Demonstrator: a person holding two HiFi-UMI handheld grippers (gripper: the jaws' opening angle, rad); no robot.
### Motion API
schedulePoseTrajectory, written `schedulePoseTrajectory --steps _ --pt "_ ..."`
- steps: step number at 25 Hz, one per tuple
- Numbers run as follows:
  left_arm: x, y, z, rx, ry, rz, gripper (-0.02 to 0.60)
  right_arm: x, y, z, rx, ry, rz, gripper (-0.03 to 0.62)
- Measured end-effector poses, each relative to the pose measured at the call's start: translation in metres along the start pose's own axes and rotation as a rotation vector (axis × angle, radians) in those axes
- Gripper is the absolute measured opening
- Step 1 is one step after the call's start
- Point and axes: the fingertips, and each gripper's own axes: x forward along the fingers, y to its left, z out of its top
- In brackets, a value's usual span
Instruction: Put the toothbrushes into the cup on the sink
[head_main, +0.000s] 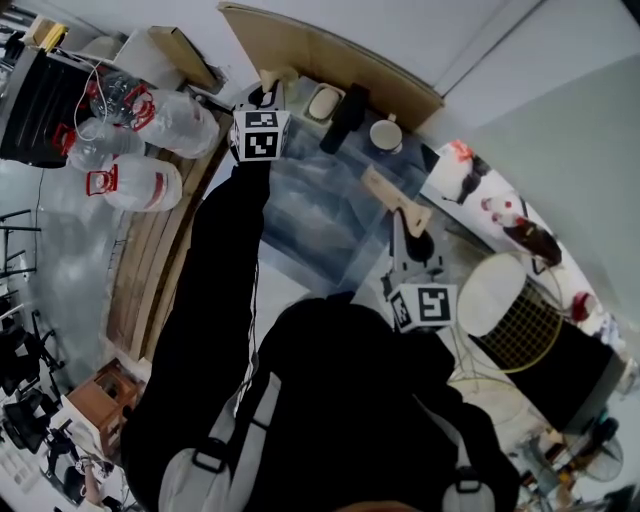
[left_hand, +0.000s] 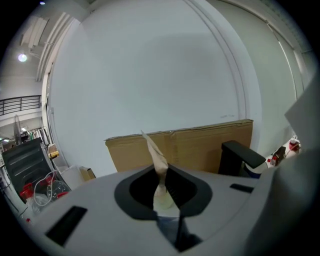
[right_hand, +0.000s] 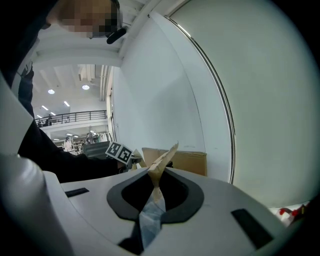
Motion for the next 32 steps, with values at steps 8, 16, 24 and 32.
schedulePoseTrajectory --steps 8,16,24,32 --pt "0.011 0.0 -0.014 -0.063 0.06 -0.038 0.097 0.0 0.008 0.002 -0.011 0.002 0.004 0.032" --pt "-0.025 -0.007 0.0 -0.068 -0.02 -0.046 0.133 -0.003 0.005 0.006 -0.011 -0.02 0.003 0.032" --pt "-0.081 -0.015 0.011 -0.104 -0.096 -0.003 0.13 -0.011 -0.003 0.003 0.004 -0.023 -0.021 0.032" --pt "-0.149 -0.046 0.009 -0.092 -0.172 0.037 0.02 -0.009 -0.005 0.016 -0.02 -0.049 -0.031 0.032"
